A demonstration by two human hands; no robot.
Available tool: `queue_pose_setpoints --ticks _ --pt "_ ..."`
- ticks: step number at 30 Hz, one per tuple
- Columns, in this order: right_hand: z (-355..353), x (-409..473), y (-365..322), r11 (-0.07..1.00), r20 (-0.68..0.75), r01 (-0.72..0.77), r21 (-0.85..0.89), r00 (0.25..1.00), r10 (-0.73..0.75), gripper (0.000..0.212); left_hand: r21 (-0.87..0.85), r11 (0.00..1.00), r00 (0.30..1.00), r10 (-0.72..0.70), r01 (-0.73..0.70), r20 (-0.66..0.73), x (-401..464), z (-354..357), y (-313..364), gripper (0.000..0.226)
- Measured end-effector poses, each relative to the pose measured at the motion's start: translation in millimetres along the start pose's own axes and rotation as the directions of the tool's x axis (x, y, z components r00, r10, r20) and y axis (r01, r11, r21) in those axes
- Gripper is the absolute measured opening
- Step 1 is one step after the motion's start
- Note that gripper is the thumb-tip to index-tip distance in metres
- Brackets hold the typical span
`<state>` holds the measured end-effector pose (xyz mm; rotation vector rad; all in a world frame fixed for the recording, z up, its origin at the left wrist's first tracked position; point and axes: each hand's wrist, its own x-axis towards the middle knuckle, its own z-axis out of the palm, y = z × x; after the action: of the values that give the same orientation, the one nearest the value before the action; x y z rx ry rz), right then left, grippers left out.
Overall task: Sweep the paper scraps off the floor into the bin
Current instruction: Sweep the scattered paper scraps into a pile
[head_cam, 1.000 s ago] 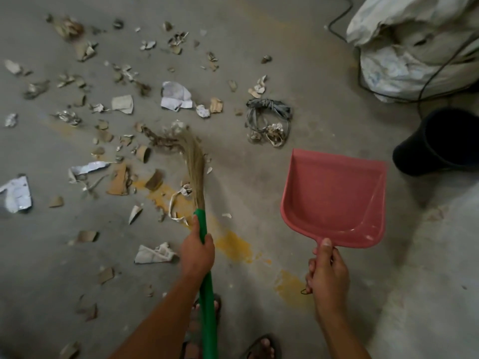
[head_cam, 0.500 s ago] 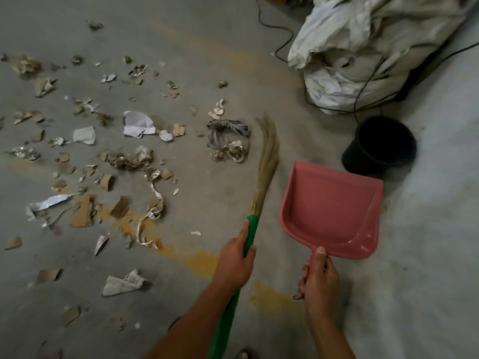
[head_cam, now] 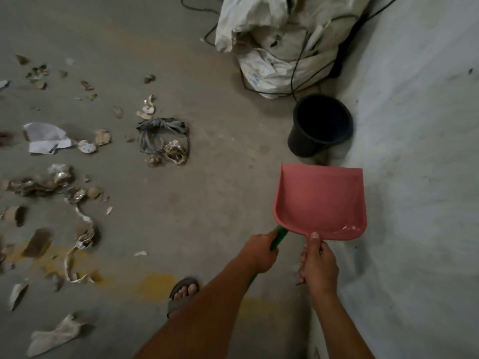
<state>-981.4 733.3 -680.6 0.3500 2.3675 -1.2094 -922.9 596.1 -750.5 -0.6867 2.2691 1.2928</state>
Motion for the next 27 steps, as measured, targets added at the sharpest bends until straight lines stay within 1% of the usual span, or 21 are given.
queue_pose_setpoints --ticks 3,7,10,14,17,21,24,27 --pt "22 31 7 1.0 0.024 -0.013 -0.003 1.0 0.013 0.057 0.023 0.994 0.994 -0.106 0.106 -0.003 47 -5 -17 0.059" --pt "66 58 15 1.0 0.066 -0.012 0.002 0.998 0.011 0.056 -0.044 0.961 0.953 -0.276 0.273 -0.127 88 -34 -64 0.057" --pt "110 67 17 0.999 0.12 -0.042 0.011 0.992 0.04 0.054 -0.162 0.911 0.89 -0.407 0.379 -0.206 96 -67 -111 0.058" --pt "171 63 7 0.999 0.214 -0.05 0.009 0.976 0.047 0.052 -0.317 0.817 0.778 -0.565 0.482 -0.275 81 -113 -174 0.059" --pt "209 50 -14 1.0 0.283 0.0 -0.012 0.959 0.004 0.051 -0.427 0.734 0.691 -0.664 0.529 -0.287 61 -153 -217 0.059" --pt "253 33 -51 0.996 0.366 0.081 -0.049 0.929 -0.058 0.054 -0.489 0.675 0.622 -0.724 0.553 -0.298 26 -204 -269 0.057" --pt "282 22 -75 0.986 0.408 0.141 -0.088 0.908 -0.093 0.055 -0.555 0.624 0.548 -0.771 0.55 -0.325 -3 -238 -304 0.056" --pt "306 9 -98 0.972 0.443 0.196 -0.13 0.888 -0.12 0.055 -0.615 0.581 0.462 -0.809 0.534 -0.363 -31 -266 -331 0.065"
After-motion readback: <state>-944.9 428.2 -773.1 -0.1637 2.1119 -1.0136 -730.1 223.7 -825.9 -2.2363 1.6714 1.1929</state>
